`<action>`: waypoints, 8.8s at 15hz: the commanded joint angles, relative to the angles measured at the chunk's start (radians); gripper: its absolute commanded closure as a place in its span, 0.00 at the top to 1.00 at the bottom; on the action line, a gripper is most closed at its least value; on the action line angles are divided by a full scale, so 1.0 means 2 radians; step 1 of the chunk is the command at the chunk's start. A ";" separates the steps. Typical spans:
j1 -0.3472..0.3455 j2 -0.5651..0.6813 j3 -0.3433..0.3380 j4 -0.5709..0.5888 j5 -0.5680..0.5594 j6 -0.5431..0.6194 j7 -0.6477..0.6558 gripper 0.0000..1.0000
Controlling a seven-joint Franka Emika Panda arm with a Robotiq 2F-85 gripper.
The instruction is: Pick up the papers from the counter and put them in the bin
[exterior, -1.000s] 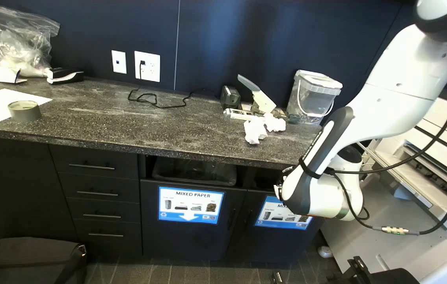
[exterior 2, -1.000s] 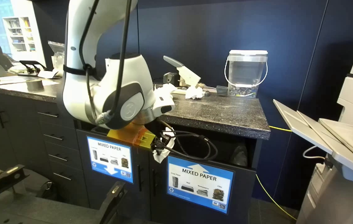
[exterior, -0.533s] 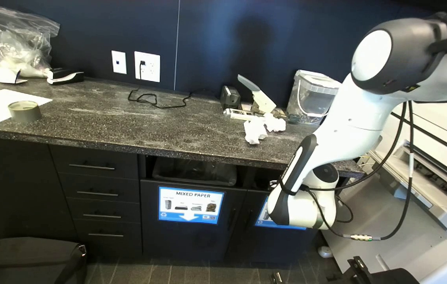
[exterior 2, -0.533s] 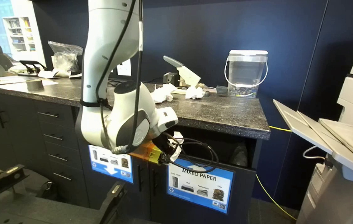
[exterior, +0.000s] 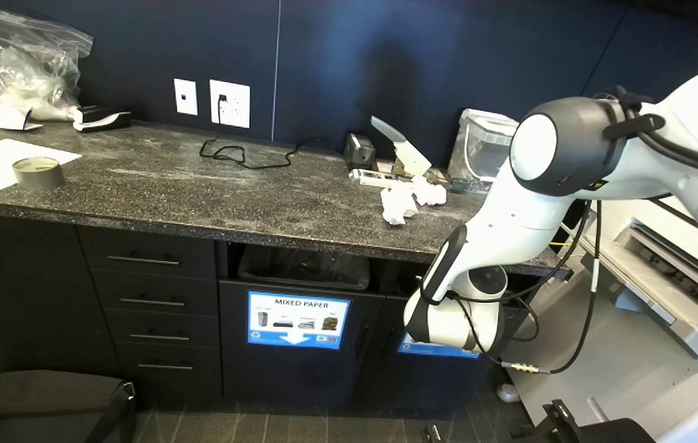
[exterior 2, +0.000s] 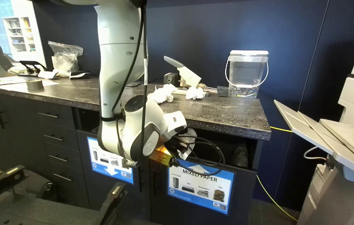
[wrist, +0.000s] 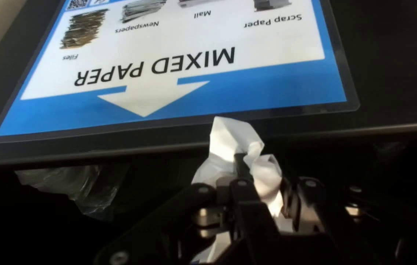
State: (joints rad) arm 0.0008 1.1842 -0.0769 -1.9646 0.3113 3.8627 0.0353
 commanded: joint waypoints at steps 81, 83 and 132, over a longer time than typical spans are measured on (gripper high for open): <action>-0.142 -0.252 0.090 0.114 -0.152 -0.406 -0.118 1.00; -0.166 -0.214 0.109 0.169 -0.152 -0.421 -0.125 1.00; -0.129 0.067 0.110 0.623 -0.168 -0.715 -0.382 0.12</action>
State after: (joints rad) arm -0.2854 1.3060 0.2067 -0.7605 -0.0091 2.5361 -0.7296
